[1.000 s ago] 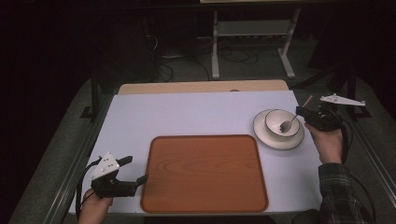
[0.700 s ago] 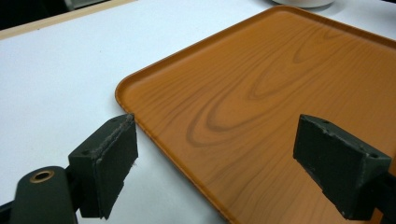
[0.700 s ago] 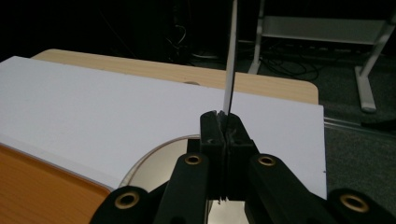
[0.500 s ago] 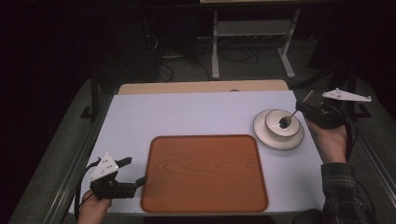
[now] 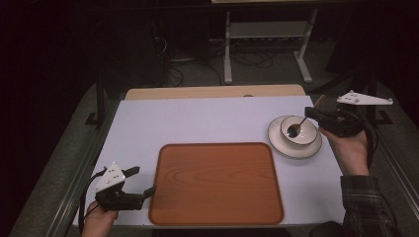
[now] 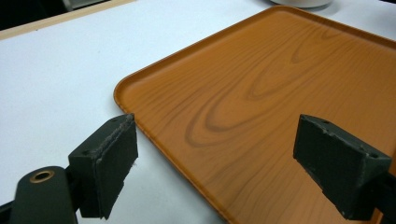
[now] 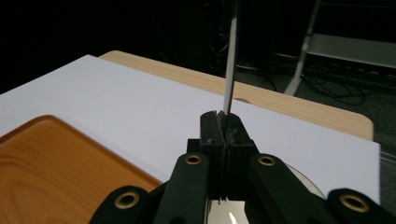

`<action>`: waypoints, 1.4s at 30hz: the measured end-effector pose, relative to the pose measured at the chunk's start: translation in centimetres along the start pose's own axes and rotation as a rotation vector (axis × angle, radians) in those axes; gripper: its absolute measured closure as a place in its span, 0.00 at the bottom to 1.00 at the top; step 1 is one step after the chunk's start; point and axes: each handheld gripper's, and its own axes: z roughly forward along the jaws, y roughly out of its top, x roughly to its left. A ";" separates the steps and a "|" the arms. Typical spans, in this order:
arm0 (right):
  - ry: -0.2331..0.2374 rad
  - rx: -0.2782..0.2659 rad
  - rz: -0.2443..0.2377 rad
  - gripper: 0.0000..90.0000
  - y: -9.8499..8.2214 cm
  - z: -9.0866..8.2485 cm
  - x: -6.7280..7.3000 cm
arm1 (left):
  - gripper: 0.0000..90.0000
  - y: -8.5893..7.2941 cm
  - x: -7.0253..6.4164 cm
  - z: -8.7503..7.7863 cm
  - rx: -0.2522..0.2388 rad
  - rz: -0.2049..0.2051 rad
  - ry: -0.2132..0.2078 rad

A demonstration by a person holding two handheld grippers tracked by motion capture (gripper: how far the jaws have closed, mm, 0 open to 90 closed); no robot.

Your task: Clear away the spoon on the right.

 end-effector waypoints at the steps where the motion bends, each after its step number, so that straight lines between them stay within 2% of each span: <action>1: 0.010 0.003 -0.008 0.98 0.1 0.0 0.3 | 0.15 0.0 0.0 0.0 0.000 0.001 0.000; 14: 0.157 0.075 -0.107 0.98 0.6 1.4 4.0 | 0.15 0.0 0.0 0.0 -0.002 -0.001 0.000; 26: 0.276 0.187 -0.183 0.98 -0.9 4.3 6.9 | 0.15 0.0 0.0 -0.1 -0.002 0.001 -0.001; 36: 0.339 0.307 -0.246 0.98 -2.3 6.7 9.0 | 0.15 0.0 0.0 -0.1 -0.002 0.001 -0.002; 42: 0.348 0.368 -0.275 0.98 -2.8 7.6 9.8 | 0.15 0.0 0.0 0.0 0.001 0.005 -0.005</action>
